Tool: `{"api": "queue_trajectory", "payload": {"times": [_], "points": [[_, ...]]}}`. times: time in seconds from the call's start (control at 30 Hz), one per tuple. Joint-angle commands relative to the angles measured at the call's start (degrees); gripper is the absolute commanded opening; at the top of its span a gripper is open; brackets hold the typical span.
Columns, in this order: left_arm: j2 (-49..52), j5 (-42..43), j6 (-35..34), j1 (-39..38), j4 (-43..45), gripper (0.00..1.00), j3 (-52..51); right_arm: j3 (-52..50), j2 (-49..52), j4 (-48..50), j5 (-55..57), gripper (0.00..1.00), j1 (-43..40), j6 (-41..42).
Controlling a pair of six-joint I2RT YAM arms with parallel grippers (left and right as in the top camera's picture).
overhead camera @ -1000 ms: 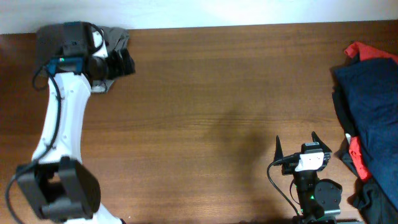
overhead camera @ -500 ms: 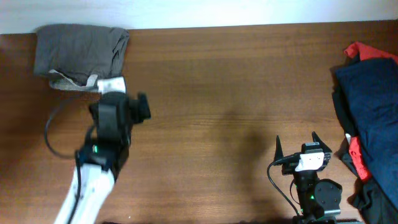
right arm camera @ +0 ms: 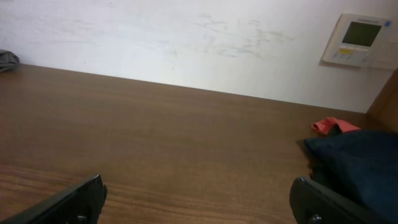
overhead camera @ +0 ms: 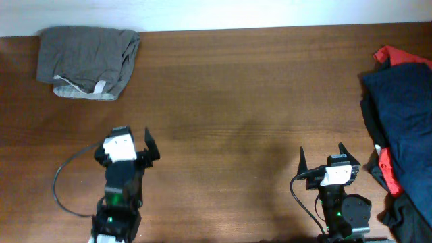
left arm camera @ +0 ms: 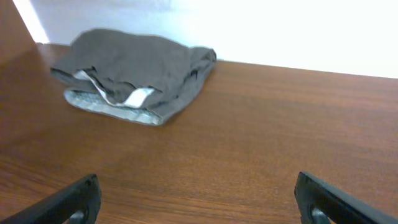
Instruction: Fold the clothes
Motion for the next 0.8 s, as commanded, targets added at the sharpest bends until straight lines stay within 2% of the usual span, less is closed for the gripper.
{"api": "queue_trajectory", "payload": {"times": [0.0, 0.13, 0.27, 0.47, 0.77], "points": [[-8.0, -1.0, 1.8, 0.3, 0.8, 0.99, -4.3, -0.3, -0.5, -0.4, 0.9, 0.99, -0.2, 0.7], [-15.3, -0.9, 1.8, 0.5, 0.8, 0.99, -7.8, -0.3, -0.5, -0.4, 0.9, 0.99, -0.2, 0.7], [-21.7, 2.6, 2.1, 3.0, 0.8, 0.99, -11.6, -0.3, -0.5, -0.4, 0.9, 0.99, -0.2, 0.7], [-25.8, 14.6, 14.4, 6.0, 2.1, 0.99, -13.0, -0.3, -0.5, -0.4, 0.9, 0.99, -0.2, 0.7], [-28.4, 15.1, 14.8, 6.1, -2.7, 0.99, -13.3, -0.3, -0.5, -0.4, 0.9, 0.99, -0.2, 0.7]]}}
